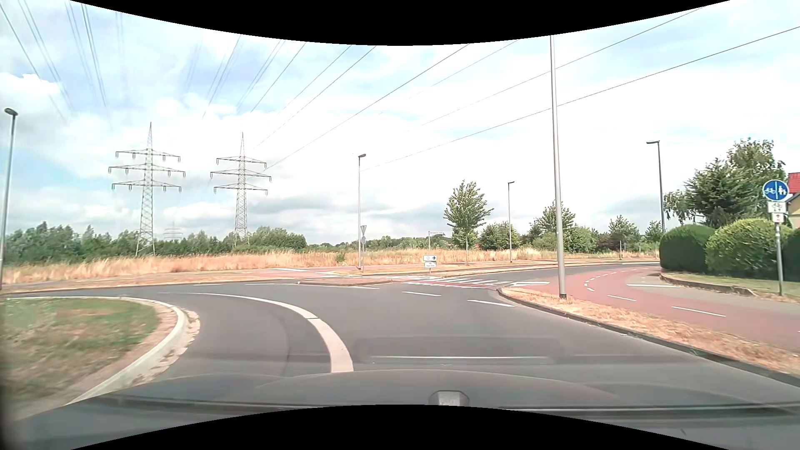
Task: Follow the waypoints while adhering to traffic rules and regulations
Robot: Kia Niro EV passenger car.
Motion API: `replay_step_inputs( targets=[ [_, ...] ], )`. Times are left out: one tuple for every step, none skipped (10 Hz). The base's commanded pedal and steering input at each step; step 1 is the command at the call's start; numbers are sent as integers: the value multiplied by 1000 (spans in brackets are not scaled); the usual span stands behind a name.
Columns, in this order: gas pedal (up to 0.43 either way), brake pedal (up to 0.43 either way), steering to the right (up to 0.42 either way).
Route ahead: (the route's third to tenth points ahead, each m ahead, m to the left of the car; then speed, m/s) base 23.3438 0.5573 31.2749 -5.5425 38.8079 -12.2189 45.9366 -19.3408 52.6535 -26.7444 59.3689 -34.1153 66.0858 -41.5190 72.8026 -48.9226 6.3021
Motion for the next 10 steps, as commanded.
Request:
replay_step_inputs(
  targets=[
    [138,18,21],
    [118,12,18],
    [118,18,17],
    [118,12,18],
    [118,18,18],
    [118,12,17],
    [118,12,18],
    [118,12,19],
    [118,12,19],
    [118,12,20]
  ],
)
